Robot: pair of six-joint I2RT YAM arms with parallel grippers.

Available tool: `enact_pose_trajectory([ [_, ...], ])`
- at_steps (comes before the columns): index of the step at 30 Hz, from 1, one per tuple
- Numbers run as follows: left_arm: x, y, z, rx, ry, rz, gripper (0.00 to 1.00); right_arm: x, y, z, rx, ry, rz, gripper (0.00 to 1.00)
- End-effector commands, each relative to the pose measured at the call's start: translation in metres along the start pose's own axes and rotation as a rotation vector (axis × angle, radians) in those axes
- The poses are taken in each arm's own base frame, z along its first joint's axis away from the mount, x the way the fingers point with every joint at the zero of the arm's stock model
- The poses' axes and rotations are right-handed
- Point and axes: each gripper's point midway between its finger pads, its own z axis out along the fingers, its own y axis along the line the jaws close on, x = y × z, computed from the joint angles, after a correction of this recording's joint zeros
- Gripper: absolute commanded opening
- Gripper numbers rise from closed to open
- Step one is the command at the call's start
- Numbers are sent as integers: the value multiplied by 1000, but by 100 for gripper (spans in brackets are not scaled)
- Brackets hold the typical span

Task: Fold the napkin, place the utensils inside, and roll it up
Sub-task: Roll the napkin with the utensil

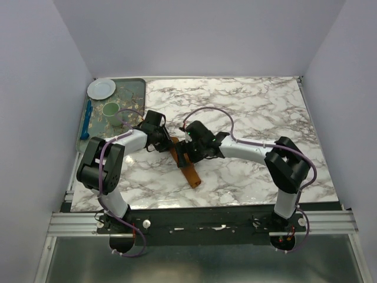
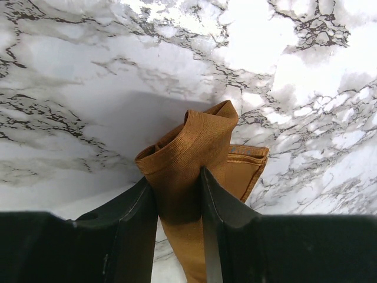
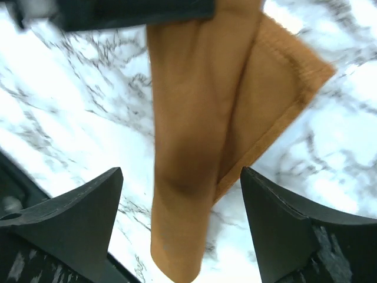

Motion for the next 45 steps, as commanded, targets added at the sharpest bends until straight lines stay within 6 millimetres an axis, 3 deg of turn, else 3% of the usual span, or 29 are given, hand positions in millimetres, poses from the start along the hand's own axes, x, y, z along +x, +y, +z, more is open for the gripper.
enact_pose_trajectory([
  [1,23,28,5,-80,64,0,39,0,-25,-14,447,-86,-183,92],
  [5,24,31,8,-73,81,-16,38,-9,-6,-11,580,-157,-316,94],
  [12,26,35,10,-56,106,-54,39,1,-3,21,620,-110,-432,91],
  [18,26,32,7,-43,108,-57,39,10,-8,32,604,-105,-431,77],
  [22,25,32,6,-36,105,-54,41,16,-11,34,570,-87,-409,56],
  [26,16,32,1,-20,71,-45,48,27,-11,37,444,-51,-331,40],
  [28,12,32,-2,-13,58,-39,54,22,-9,36,376,-60,-299,31],
  [32,1,26,-12,16,27,-35,63,34,-3,41,172,18,-196,23],
  [37,-4,27,-27,5,-15,-9,75,28,-10,39,-48,35,-28,20],
  [41,-2,21,-32,29,-13,-11,80,35,-3,37,-291,107,96,20],
  [43,-2,16,-32,46,-6,-20,81,26,-10,36,-359,92,166,18],
  [45,-1,11,-29,52,-2,-13,82,31,-14,37,-422,130,233,18],
])
